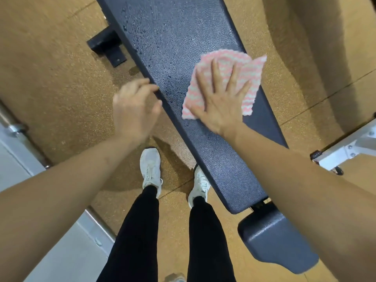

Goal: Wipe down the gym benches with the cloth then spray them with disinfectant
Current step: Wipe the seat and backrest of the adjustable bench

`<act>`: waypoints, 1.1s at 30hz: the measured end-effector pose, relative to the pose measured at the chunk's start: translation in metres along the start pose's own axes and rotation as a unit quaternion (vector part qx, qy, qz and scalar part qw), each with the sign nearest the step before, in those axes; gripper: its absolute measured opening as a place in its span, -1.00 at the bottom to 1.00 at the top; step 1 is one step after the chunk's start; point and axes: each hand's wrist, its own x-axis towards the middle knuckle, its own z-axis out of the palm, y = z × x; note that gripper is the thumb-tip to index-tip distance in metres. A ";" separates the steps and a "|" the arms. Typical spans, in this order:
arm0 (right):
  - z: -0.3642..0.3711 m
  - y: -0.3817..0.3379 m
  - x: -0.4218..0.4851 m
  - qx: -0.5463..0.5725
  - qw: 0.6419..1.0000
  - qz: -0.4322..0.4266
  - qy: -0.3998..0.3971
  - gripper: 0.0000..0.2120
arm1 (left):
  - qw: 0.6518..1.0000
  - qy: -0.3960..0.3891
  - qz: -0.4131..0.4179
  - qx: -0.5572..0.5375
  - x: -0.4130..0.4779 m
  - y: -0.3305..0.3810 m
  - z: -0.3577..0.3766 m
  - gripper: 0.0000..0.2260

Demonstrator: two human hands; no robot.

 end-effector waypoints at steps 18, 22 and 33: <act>-0.024 0.007 0.076 0.056 0.992 0.105 0.038 -0.18 | 0.989 -0.070 0.001 0.130 0.106 -0.032 -0.040 -0.40; -0.032 0.004 0.093 0.098 0.980 0.174 0.014 -0.17 | 0.990 -0.080 0.012 0.120 0.108 -0.034 -0.043 -0.39; -0.017 -0.067 0.070 -0.033 0.997 -0.074 0.008 -0.20 | 0.991 -0.092 0.026 0.090 0.115 -0.038 -0.044 -0.39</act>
